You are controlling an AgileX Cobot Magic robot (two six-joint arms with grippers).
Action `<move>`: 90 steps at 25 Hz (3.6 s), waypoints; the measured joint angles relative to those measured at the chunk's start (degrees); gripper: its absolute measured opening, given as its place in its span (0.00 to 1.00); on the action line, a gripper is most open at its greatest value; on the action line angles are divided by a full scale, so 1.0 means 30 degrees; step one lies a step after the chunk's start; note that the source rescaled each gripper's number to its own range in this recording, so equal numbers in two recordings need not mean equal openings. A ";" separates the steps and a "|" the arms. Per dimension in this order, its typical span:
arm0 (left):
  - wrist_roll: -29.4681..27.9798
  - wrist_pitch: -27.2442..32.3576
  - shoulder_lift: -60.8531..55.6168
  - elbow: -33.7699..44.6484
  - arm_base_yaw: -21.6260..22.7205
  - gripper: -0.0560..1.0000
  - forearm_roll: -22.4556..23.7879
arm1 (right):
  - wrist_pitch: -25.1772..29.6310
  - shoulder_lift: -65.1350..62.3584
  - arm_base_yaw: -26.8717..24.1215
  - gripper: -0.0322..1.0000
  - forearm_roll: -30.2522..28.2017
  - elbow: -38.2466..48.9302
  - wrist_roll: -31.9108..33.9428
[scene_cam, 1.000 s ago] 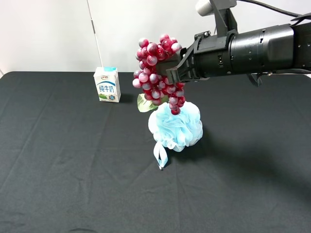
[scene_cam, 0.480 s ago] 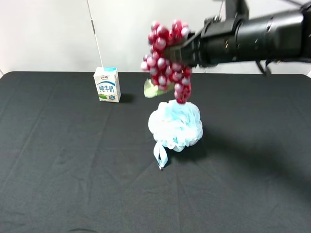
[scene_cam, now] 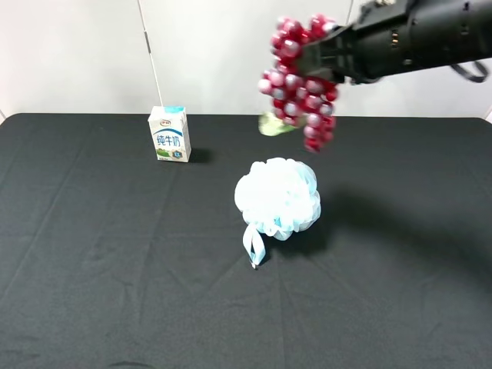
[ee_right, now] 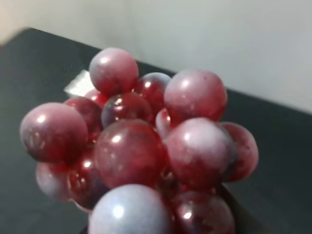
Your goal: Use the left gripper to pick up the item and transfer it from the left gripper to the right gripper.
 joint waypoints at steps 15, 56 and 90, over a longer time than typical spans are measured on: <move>0.0000 0.0000 0.0000 0.0000 0.0000 1.00 -0.0015 | 0.5429 0.1030 -0.7433 0.03 -0.7930 0.0000 0.7532; 0.0000 0.0000 0.0000 0.0000 0.0000 1.00 -0.0015 | 1.0957 0.7224 -0.8289 0.99 -0.8697 -0.0175 0.7717; 0.0000 0.0000 0.0000 0.0000 0.0000 1.00 -0.0015 | 1.5712 -0.2555 -0.8289 1.00 -1.0320 -0.2391 0.9316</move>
